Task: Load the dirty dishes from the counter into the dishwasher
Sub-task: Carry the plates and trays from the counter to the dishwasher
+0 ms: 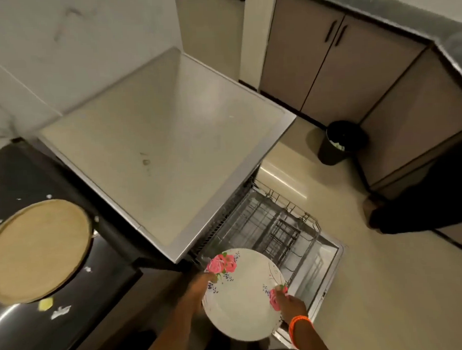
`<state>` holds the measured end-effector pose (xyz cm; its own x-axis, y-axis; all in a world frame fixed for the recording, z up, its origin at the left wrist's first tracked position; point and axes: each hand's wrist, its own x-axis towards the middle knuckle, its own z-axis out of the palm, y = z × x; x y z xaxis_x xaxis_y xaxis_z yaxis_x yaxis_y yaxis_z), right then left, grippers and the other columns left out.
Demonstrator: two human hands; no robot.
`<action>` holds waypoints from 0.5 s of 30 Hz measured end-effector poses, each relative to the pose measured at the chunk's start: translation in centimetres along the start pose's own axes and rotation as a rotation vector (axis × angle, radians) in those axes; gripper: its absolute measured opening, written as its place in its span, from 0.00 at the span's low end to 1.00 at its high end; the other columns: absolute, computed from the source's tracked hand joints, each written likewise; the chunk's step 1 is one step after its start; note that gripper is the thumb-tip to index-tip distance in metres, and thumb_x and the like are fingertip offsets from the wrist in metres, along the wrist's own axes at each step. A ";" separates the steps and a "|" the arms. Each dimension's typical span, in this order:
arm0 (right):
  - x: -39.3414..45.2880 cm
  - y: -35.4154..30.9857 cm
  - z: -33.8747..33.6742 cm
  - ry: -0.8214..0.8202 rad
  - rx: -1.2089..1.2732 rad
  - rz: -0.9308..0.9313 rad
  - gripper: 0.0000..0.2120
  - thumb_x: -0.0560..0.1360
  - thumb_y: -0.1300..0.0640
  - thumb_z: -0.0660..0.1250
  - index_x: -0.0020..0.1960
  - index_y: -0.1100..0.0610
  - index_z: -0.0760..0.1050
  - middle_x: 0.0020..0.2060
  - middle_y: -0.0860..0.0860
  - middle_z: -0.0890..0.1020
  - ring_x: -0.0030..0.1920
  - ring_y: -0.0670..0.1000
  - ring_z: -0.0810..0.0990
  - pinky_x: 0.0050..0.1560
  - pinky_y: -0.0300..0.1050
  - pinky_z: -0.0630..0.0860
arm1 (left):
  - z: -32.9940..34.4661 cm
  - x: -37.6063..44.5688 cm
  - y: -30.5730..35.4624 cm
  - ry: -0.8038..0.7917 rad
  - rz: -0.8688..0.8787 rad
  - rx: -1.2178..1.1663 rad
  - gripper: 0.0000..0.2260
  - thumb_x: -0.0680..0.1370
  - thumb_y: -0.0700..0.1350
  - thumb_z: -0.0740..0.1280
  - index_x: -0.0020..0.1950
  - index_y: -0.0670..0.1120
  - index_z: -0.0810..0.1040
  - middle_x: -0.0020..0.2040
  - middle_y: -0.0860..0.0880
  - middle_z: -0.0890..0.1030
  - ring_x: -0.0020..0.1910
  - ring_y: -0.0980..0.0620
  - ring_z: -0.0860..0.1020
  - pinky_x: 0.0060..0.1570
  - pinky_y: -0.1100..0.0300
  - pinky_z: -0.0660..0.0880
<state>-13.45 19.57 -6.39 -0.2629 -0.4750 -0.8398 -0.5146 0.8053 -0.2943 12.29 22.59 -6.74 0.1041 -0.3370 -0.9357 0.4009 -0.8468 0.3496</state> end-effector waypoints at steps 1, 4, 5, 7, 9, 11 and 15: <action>0.5 -0.4 0.6 -0.006 0.026 0.019 0.24 0.79 0.40 0.64 0.34 0.57 0.79 0.40 0.59 0.84 0.44 0.57 0.81 0.50 0.46 0.76 | 0.0 1.1 0.1 0.007 -0.017 0.018 0.12 0.69 0.39 0.68 0.50 0.36 0.81 0.42 0.40 0.85 0.43 0.39 0.82 0.48 0.48 0.78; 3.1 -1.4 2.9 0.010 0.090 0.063 0.20 0.78 0.49 0.69 0.29 0.54 0.77 0.38 0.58 0.83 0.45 0.58 0.81 0.52 0.50 0.77 | -0.1 4.7 -0.2 0.054 -0.040 0.011 0.08 0.74 0.33 0.65 0.51 0.36 0.80 0.43 0.40 0.84 0.45 0.39 0.81 0.45 0.52 0.76; 4.9 -1.1 4.1 0.011 0.106 0.085 0.19 0.76 0.51 0.72 0.27 0.54 0.78 0.36 0.57 0.84 0.44 0.59 0.82 0.52 0.53 0.79 | -0.2 6.0 -0.2 0.101 -0.033 0.000 0.10 0.76 0.32 0.64 0.56 0.35 0.80 0.47 0.39 0.84 0.48 0.38 0.81 0.45 0.52 0.76; 11.1 1.6 7.6 -0.017 0.167 0.077 0.10 0.68 0.53 0.76 0.29 0.54 0.81 0.35 0.54 0.85 0.43 0.59 0.84 0.51 0.59 0.82 | -0.5 8.5 -0.2 0.162 -0.028 -0.040 0.14 0.77 0.32 0.64 0.62 0.36 0.79 0.53 0.37 0.83 0.52 0.38 0.80 0.44 0.54 0.75; 16.3 3.4 11.1 0.005 0.255 0.067 0.11 0.57 0.50 0.75 0.37 0.52 0.82 0.38 0.53 0.86 0.44 0.60 0.85 0.48 0.63 0.82 | -0.8 11.0 -0.3 0.209 -0.041 -0.093 0.17 0.77 0.34 0.65 0.66 0.38 0.77 0.59 0.36 0.82 0.56 0.38 0.79 0.43 0.54 0.76; 16.5 1.6 13.2 -0.032 0.379 0.091 0.17 0.58 0.55 0.75 0.45 0.54 0.80 0.39 0.55 0.85 0.42 0.61 0.84 0.43 0.65 0.83 | -1.1 13.2 -0.3 0.240 -0.048 -0.135 0.19 0.78 0.35 0.65 0.69 0.40 0.76 0.62 0.38 0.81 0.60 0.38 0.78 0.43 0.53 0.78; 14.3 -4.4 14.2 -0.097 0.491 0.145 0.16 0.70 0.74 0.67 0.52 0.58 0.78 0.39 0.60 0.82 0.35 0.59 0.81 0.30 0.52 0.80 | -0.8 15.6 -0.2 0.264 0.008 -0.222 0.18 0.77 0.34 0.63 0.67 0.43 0.77 0.54 0.44 0.83 0.50 0.47 0.80 0.34 0.57 0.79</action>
<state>-3.33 14.25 -23.57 -0.2142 -0.3297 -0.9195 -0.0289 0.9430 -0.3315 14.56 17.81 -21.47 0.3279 -0.2004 -0.9232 0.5849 -0.7244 0.3650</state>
